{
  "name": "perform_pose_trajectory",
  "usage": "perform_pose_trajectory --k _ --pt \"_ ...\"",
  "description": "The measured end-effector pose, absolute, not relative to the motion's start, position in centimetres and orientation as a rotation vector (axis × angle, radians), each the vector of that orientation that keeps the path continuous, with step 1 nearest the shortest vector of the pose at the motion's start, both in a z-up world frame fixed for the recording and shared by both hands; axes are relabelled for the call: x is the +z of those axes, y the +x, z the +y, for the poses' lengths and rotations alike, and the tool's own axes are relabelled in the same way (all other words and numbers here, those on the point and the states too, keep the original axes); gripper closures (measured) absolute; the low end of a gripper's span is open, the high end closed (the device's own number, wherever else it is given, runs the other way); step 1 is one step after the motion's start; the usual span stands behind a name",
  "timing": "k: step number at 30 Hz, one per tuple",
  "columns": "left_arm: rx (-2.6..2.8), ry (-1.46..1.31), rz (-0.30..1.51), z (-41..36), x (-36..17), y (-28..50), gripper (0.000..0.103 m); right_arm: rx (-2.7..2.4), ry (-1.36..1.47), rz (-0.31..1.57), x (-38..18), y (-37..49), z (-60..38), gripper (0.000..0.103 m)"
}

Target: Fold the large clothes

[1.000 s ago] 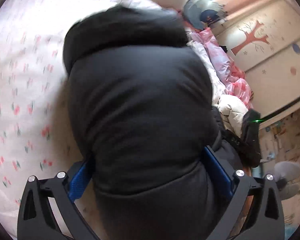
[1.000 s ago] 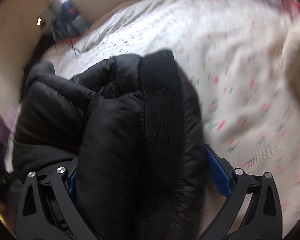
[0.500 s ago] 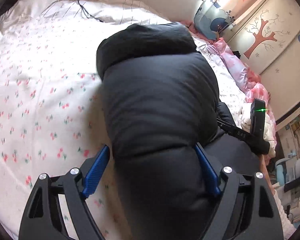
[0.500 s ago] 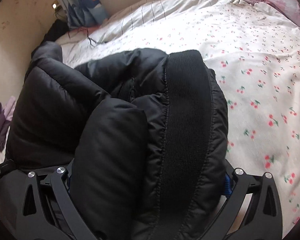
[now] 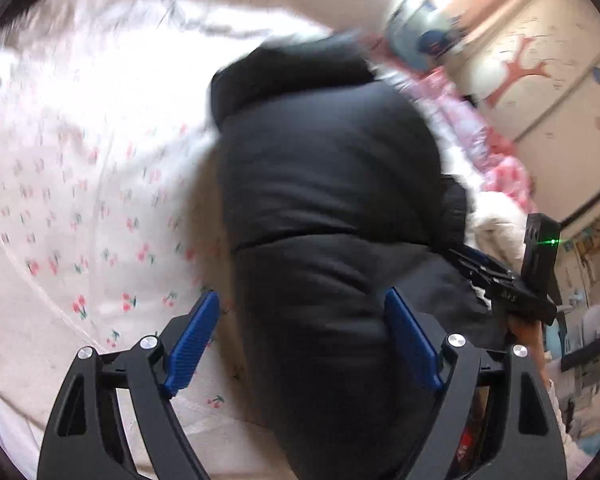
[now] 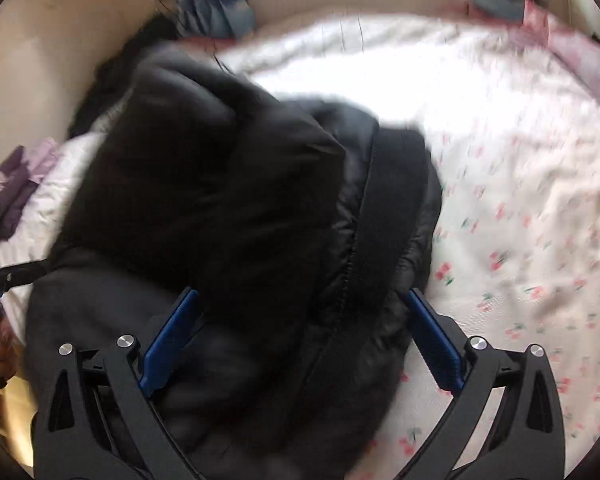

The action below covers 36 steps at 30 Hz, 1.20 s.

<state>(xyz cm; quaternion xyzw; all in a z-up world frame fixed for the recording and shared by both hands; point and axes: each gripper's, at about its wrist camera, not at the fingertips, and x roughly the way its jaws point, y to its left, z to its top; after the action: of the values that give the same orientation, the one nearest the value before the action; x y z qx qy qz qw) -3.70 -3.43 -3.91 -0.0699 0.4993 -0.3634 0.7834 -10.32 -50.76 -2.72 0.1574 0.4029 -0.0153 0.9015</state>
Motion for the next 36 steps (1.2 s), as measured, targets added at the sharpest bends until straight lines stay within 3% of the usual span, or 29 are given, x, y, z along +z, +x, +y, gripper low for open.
perform_pose_trajectory --k 4,6,9,13,18,23,26,28,30,32,36 --pt "-0.833 -0.067 1.092 -5.1 -4.1 -5.3 0.021 0.02 0.295 0.678 -0.3 -15.2 -48.8 0.006" --pt "-0.814 0.002 1.119 -6.4 -6.0 -6.2 0.02 -0.015 0.194 0.869 -4.2 -14.3 -47.4 0.006" --pt "-0.799 -0.005 1.149 -6.7 -6.7 -6.8 0.019 0.006 0.306 0.963 -6.8 -13.8 -48.6 0.006" --pt "-0.794 -0.036 0.969 -5.1 -2.0 -6.4 0.019 0.002 0.36 0.792 -1.9 -15.0 -51.2 0.006" --pt "-0.819 -0.305 1.069 -4.7 -2.9 2.1 0.017 -0.068 0.512 0.735 1.3 -9.0 -57.7 0.006" --pt "-0.82 -0.434 1.276 -8.5 -9.9 7.5 0.009 -0.129 0.65 0.892 -5.1 -1.6 -59.4 0.006" --pt "-0.8 -0.294 1.146 -9.5 -7.5 6.2 0.015 -0.058 0.771 0.82 -8.0 0.1 -59.2 0.006" --pt "-0.76 -0.184 1.062 -8.9 -5.0 5.0 0.025 0.048 0.865 0.724 -8.7 0.7 -57.7 0.006" --pt "-0.7 -0.132 0.986 -6.5 -2.6 4.2 0.025 0.18 0.894 0.682 -8.5 2.3 -55.3 0.006" --pt "-0.628 -0.086 0.978 -4.2 -1.8 4.2 0.025 0.234 0.871 0.761 -9.4 4.3 -52.8 0.006" --pt "-0.567 -0.121 1.142 -1.0 -6.3 5.8 0.013 0.109 0.729 0.842 -9.9 5.0 -52.3 0.006"
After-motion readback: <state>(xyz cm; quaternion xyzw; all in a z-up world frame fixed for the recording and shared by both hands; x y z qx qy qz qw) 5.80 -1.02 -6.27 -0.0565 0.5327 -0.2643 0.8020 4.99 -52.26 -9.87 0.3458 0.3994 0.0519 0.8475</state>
